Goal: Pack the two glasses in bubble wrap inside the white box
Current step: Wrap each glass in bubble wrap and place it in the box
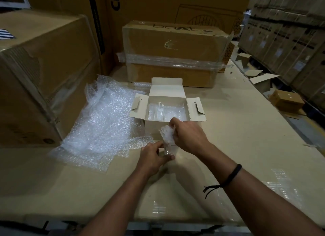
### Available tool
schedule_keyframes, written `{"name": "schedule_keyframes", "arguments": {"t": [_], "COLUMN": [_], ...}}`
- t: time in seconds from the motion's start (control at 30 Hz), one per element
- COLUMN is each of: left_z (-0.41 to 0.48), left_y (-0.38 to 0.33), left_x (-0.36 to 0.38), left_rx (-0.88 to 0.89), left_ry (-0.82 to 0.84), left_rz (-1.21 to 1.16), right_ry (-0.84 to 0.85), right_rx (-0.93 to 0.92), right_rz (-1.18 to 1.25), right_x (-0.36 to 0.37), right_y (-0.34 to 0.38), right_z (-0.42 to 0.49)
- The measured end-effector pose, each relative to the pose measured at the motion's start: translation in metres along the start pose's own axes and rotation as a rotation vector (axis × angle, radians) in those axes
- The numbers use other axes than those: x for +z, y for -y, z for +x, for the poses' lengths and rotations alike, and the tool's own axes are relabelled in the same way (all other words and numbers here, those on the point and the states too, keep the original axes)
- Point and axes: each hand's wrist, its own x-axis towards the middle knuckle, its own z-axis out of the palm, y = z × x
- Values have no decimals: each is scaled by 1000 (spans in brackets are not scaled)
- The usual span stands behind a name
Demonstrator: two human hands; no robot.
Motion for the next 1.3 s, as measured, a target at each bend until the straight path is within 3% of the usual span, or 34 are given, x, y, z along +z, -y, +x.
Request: {"name": "schedule_keyframes", "arguments": {"t": [0.07,0.13,0.3,0.47,0.63,0.77,0.87,0.97,1.03,1.13,1.2,1.3], "left_z": [1,1,1,1,2,2,-1,-3,-5,-7,-9,-13], "left_y": [4,3,0,-2,1,0,-2,-6,-9,-8,-5,-5], "left_x": [1,1,-1,-2,-2,-1,-3,-4,-4,-5,-6,-16], "left_rx": [23,30,20,30,18,29,26,26,16,34,79,54], "left_ry": [0,2,3,6,11,8,4,-21,-15,13,46,-114], "left_rz": [1,4,24,40,55,47,42,29,-14,9,-13,-200], "right_ry": [-71,-86,280,267,640,755,618,136,-41,-5,48,32], "right_rx": [48,-18,-218,-173,-177,-164,-118,0,118,282,259,214], "right_rz": [16,-28,-213,-150,-250,-254,-97,182,319,363,269,90], "right_x": [1,2,-9,-31,-31,-28,-25,-13,9,56,81,100], "right_y": [0,-1,-10,-15,-2,4,-6,-28,-42,-54,-55,-54], "right_z": [1,2,-1,-6,-3,12,8,-9,-21,-35,-41,-43]}}
